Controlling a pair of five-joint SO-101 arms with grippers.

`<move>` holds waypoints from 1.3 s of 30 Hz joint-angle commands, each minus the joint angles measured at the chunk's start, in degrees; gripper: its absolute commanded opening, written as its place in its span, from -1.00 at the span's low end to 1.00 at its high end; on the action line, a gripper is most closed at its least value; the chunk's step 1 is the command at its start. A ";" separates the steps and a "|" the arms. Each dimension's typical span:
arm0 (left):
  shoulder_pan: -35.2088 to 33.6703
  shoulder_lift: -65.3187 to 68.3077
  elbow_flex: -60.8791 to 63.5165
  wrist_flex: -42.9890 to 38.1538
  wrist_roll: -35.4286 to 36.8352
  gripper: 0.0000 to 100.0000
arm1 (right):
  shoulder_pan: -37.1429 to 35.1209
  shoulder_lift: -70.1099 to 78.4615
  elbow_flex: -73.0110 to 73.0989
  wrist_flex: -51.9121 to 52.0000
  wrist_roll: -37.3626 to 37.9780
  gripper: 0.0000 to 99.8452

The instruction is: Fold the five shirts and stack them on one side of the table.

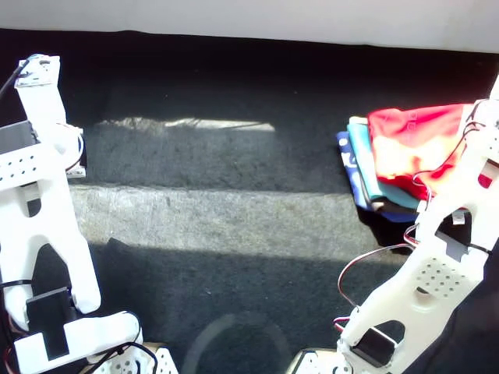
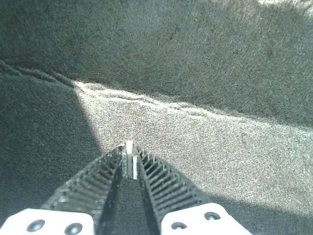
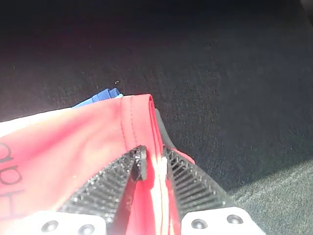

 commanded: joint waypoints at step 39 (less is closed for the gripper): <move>0.04 -11.74 -2.59 1.14 -0.09 -0.98 | -2.51 2.86 -18.07 9.19 1.41 -0.59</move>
